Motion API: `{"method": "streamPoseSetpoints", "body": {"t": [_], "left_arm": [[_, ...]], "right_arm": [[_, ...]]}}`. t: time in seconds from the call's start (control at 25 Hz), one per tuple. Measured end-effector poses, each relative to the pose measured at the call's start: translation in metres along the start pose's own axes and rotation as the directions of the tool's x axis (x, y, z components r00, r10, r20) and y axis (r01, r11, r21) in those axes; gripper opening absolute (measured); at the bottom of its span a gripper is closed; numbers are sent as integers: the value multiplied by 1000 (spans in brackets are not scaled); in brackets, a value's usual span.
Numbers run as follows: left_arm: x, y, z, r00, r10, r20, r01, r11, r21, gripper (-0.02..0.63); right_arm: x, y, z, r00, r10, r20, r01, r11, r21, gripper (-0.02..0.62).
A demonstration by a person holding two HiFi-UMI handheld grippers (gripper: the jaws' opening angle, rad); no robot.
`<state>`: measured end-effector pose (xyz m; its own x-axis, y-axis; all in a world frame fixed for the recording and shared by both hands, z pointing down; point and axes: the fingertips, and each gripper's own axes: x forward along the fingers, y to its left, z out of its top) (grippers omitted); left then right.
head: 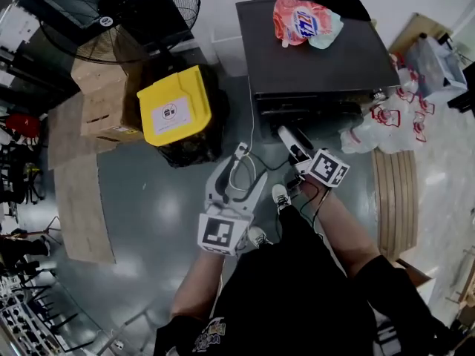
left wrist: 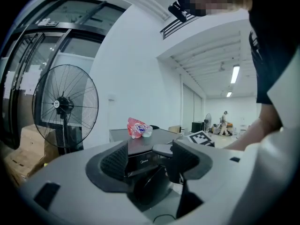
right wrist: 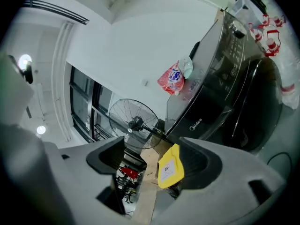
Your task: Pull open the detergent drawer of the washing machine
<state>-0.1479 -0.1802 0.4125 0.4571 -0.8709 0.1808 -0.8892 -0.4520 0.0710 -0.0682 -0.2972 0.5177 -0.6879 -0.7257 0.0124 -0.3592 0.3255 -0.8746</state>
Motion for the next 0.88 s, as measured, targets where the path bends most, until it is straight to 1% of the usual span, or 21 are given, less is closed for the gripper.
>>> {"method": "streamPoseSetpoints", "body": {"t": [0.08,0.12,0.2,0.32,0.4,0.52,0.56,0.6,0.68,0.88], "left_arm": [[17,2,-3,1000,-1,-13,1,1000,-4,272],[25,3,-4,1000,-1,-18,1,1000,-5,272],[40,6,-7,1000,1,-30,-1,1000,-10,272],[59,11,-10,999,4,-48,-5,1000,-15,272],[70,14,-12,998,5,-57,-6,1000,-16,272],[82,20,-16,997,9,-75,-11,1000,-22,272],[86,23,-17,997,11,-80,-13,1000,-27,272],[91,25,-19,996,12,-85,-15,999,-30,272],[99,28,-22,995,15,-95,-18,999,-35,272],[118,36,-30,993,13,-116,-19,998,-54,272]], "right_arm": [[11,-14,6,1000,11,1,-11,999,32,381],[15,-24,8,1000,-5,-3,5,999,52,387],[21,-49,8,998,-62,-15,63,992,106,398],[30,-77,8,993,-112,-21,114,971,210,430],[36,-91,10,994,-106,-13,106,963,248,446],[41,-114,7,987,-160,-30,161,937,310,466],[44,-120,6,984,-173,-36,175,930,322,471],[48,-125,6,985,-170,-37,173,928,329,474],[57,-133,8,989,-144,-25,144,929,340,483],[67,-156,10,978,-206,-28,201,901,385,509]]}}
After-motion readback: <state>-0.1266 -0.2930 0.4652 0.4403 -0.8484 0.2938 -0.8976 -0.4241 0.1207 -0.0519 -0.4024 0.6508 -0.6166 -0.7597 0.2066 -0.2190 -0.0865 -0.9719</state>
